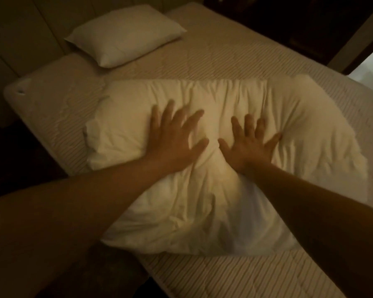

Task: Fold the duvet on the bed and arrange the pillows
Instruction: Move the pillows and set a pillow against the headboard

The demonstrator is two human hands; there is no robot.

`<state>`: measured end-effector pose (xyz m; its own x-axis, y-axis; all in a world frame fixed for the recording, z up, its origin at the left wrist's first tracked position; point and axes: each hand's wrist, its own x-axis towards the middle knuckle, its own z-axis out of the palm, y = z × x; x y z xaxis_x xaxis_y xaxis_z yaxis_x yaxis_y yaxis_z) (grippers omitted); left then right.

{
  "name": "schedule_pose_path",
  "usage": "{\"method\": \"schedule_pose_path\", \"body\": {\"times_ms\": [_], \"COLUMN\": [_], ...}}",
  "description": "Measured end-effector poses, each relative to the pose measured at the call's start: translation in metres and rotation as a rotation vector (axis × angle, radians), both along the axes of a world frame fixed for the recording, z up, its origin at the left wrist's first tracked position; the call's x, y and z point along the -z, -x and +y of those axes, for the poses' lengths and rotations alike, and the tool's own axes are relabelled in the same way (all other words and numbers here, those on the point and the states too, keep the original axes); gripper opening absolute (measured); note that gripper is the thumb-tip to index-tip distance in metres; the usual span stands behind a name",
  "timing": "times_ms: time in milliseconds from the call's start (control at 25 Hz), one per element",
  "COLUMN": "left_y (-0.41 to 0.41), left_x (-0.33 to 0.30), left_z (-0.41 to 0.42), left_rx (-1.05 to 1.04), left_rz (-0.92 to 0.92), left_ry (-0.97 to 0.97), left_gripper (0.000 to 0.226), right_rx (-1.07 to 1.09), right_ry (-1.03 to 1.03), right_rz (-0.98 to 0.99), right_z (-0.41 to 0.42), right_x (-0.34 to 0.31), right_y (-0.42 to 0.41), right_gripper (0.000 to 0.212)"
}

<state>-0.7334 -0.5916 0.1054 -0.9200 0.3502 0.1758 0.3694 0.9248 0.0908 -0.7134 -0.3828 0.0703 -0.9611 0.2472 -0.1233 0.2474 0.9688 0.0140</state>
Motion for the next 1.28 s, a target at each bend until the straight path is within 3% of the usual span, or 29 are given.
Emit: {"method": "schedule_pose_path", "body": {"times_ms": [120, 200, 400, 760, 1280], "left_y": [0.043, 0.051, 0.065, 0.056, 0.087], "left_x": [0.026, 0.054, 0.122, 0.233, 0.300], "left_z": [0.002, -0.007, -0.010, 0.007, 0.009], "left_rx": [-0.177, -0.218, -0.225, -0.167, -0.132], "left_rz": [-0.129, -0.156, -0.113, 0.022, 0.032], "left_ry": [0.064, 0.064, 0.014, 0.013, 0.037], "left_gripper": [0.089, 0.088, 0.084, 0.086, 0.087], "right_rx": [-0.055, 0.068, 0.289, 0.238, 0.202], "right_ry": [-0.016, -0.020, 0.130, 0.199, 0.203], "right_rz": [0.096, 0.215, 0.121, 0.140, 0.218], "right_z": [0.023, 0.057, 0.091, 0.098, 0.095], "right_x": [-0.016, -0.017, 0.074, 0.196, 0.263], "right_y": [0.026, 0.038, 0.034, 0.028, 0.053], "right_gripper": [0.080, 0.086, 0.094, 0.090, 0.089]}}
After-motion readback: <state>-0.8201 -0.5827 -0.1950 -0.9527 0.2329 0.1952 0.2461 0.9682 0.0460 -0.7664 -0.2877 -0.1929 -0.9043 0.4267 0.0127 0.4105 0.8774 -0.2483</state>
